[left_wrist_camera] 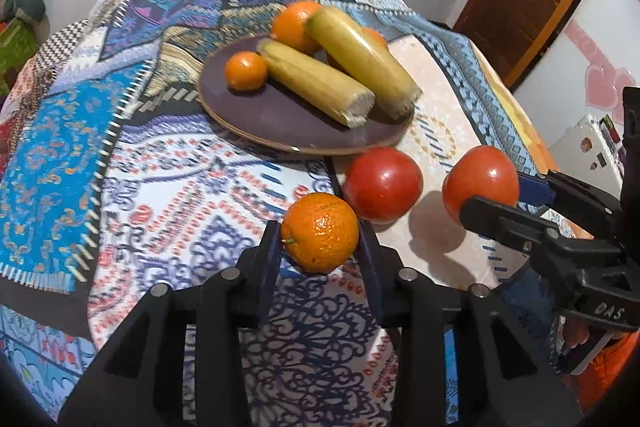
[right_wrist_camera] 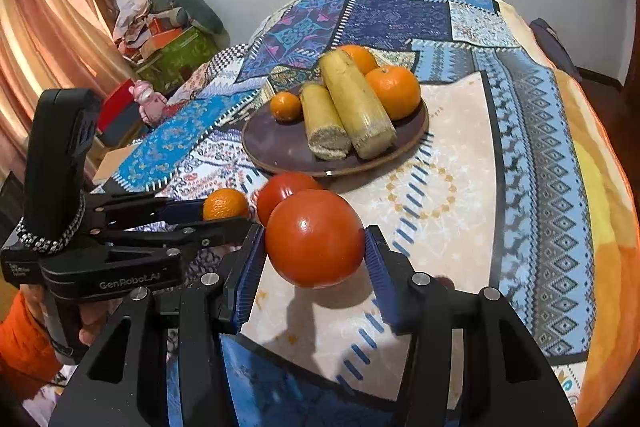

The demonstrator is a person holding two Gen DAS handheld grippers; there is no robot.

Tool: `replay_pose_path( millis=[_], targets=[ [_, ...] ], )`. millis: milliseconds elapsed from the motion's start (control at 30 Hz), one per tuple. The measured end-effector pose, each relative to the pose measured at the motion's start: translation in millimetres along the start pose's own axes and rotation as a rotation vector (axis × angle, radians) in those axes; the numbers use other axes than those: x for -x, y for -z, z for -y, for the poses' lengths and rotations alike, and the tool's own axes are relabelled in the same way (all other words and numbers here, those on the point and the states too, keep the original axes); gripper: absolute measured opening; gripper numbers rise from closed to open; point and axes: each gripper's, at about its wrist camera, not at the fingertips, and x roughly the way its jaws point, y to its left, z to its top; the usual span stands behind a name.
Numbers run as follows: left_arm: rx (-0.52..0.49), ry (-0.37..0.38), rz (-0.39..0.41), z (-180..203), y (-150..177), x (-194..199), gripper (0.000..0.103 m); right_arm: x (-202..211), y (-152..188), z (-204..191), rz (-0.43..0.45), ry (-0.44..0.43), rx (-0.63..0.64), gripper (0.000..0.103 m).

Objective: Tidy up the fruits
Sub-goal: 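Grasp the loose tangerine with the left tool while the right tool grasps a red tomato, then carry the tangerine and tomato onto the purple plate and open both tools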

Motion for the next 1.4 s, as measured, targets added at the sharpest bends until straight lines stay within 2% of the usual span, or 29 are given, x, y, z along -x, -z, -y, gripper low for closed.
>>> replay_pose_path(
  millis=[267, 500, 933, 1400],
  targets=[
    [0.043, -0.04, 0.091, -26, -18, 30, 0.037, -14, -30, -14, 0.017, -0.014, 0.058, 0.046],
    [0.071, -0.057, 0.116, -47, -40, 30, 0.037, -41, -50, -26, 0.007, -0.04, 0.081, 0.046],
    [0.094, -0.02, 0.07, -64, -78, -15, 0.037, -78, -64, -31, -0.053, -0.026, 0.14, 0.047],
    [0.07, -0.031, 0.032, -59, -82, -38, 0.037, -89, -61, -29, -0.082, -0.019, 0.134, 0.047]
  ],
)
